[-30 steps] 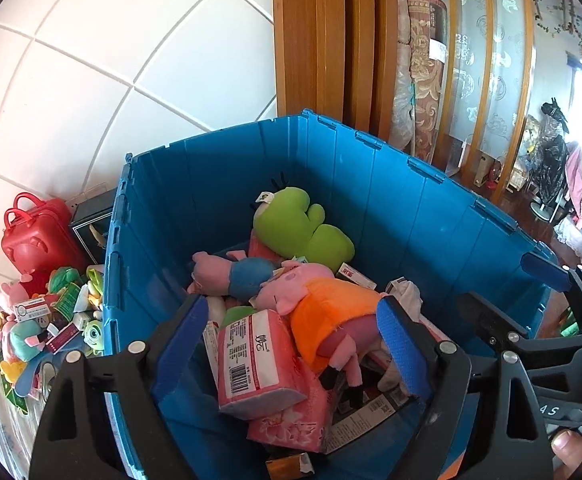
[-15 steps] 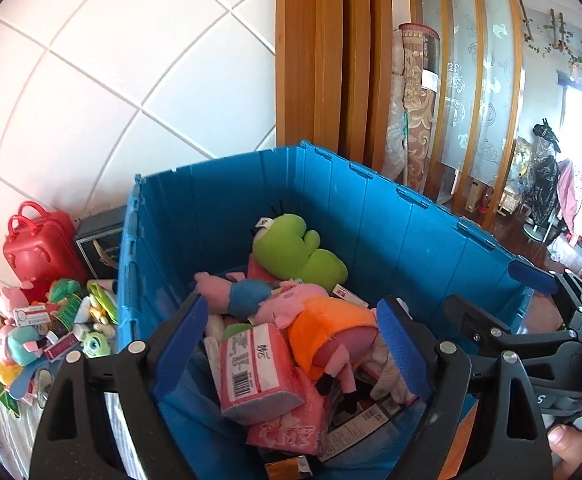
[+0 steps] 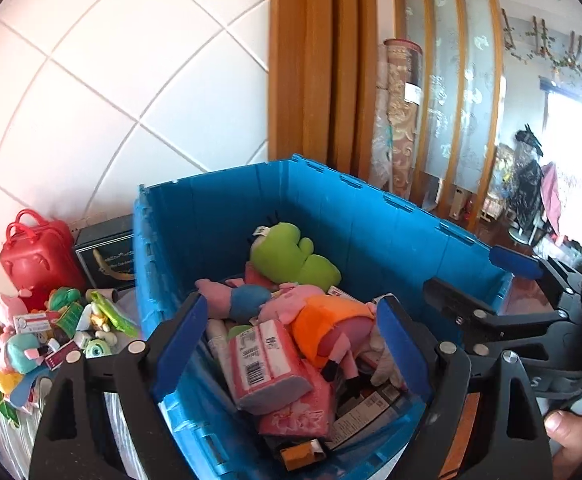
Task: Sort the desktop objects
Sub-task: 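Return both grippers from the crate to the table pile, then grasp the clear tape roll with left gripper while right grasps the green one-eyed plush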
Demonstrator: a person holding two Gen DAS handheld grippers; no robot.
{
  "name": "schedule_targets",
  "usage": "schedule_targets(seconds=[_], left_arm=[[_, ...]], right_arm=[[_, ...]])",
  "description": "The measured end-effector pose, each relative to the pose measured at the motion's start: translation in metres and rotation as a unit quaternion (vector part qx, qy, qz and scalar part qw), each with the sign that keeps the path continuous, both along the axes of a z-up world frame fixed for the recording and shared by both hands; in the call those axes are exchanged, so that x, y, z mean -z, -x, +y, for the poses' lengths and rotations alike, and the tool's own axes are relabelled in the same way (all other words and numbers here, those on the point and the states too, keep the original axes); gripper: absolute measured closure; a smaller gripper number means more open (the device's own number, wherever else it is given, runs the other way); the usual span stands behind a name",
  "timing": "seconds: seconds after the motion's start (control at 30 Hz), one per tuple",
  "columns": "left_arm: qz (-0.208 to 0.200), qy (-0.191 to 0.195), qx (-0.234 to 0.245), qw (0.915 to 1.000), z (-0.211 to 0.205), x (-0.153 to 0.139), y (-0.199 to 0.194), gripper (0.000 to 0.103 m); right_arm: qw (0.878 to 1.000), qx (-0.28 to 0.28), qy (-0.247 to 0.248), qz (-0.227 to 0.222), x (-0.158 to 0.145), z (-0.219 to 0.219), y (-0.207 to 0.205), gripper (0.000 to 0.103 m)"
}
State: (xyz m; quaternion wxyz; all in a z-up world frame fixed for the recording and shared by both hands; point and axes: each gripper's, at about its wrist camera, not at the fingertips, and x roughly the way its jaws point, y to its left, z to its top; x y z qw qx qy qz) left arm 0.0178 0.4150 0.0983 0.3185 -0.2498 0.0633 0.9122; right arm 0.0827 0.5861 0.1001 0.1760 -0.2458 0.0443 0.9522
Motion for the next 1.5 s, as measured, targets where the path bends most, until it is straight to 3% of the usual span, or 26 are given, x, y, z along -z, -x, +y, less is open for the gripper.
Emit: schedule_targets(seconds=[0.27,0.57,0.7,0.87,1.0,1.2,1.5], left_arm=[[0.001,-0.025,-0.041,0.9989,-0.079,0.003,0.02,0.016],[-0.035,-0.007,-0.123,0.9917,-0.212,0.039,0.075,0.016],[-0.047,0.016,-0.184,0.9817,-0.281,0.065,0.102,0.016],[-0.059,0.047,-0.263,0.9619,-0.362,0.107,0.132,0.016],[-0.099,0.066,-0.299,0.9468,-0.409,0.155,0.156,0.016],[-0.166,0.078,-0.307,0.9339,-0.426,0.222,0.189,0.016],[-0.221,0.072,-0.283,0.9306,-0.394,0.271,0.247,0.016]], right_arm=[[0.999,-0.015,-0.029,0.016,-0.021,-0.069,0.012,0.0],[0.997,-0.069,-0.026,0.027,-0.026,-0.178,0.063,0.0],[0.995,-0.102,-0.015,0.013,-0.012,-0.223,0.102,0.0],[0.991,-0.129,0.011,-0.019,0.022,-0.259,0.149,0.0],[0.988,-0.139,0.039,-0.053,0.058,-0.274,0.186,0.0],[0.981,-0.143,0.059,-0.121,0.112,-0.278,0.241,0.0],[0.97,-0.119,0.072,-0.199,0.183,-0.255,0.304,0.0]])
